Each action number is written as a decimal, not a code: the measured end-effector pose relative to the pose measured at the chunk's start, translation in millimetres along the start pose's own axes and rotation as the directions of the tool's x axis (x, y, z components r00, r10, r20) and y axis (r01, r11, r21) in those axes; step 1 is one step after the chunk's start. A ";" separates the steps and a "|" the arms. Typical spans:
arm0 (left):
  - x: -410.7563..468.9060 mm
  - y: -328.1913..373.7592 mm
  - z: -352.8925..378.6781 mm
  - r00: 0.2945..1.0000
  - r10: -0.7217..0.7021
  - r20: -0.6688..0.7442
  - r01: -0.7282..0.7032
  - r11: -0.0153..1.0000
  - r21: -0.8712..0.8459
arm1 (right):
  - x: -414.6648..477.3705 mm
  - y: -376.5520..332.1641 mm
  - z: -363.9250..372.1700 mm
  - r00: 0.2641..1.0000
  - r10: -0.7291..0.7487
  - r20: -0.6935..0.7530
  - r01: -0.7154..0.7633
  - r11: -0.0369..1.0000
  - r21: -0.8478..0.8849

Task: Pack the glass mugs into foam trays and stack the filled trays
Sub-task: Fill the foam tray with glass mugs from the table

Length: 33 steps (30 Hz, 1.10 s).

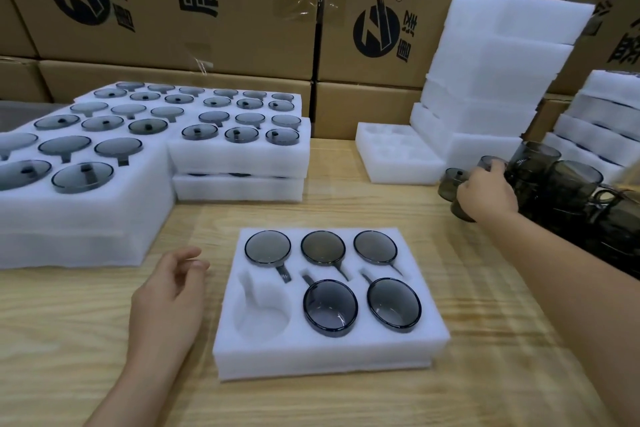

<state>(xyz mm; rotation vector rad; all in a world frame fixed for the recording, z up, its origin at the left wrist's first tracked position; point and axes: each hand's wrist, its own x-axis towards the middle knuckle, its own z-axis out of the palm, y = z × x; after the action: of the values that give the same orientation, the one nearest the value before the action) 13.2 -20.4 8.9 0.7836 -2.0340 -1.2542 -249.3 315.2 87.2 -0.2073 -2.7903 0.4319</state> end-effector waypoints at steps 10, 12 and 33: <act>1.8 -3.2 2.3 1.000 0.012 -0.003 -0.012 1.000 -0.009 | 5.5 -9.3 -0.1 0.999 0.054 0.000 -0.053 0.984 0.167; 1.7 -4.0 2.8 1.000 0.018 -0.001 -0.018 1.000 -0.011 | 1.9 -10.6 -2.0 0.999 0.029 -0.024 -0.023 0.976 0.217; -12.0 20.1 -2.2 0.897 0.205 0.392 -0.017 0.902 -0.432 | -256.1 -101.2 -59.7 0.849 -0.455 -0.267 0.480 0.456 0.749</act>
<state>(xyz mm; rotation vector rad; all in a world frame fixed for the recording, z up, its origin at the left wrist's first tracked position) 19.2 -5.1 25.7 0.1845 -1.9815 -1.8368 1.7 187.9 101.8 0.7516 -2.1628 1.4305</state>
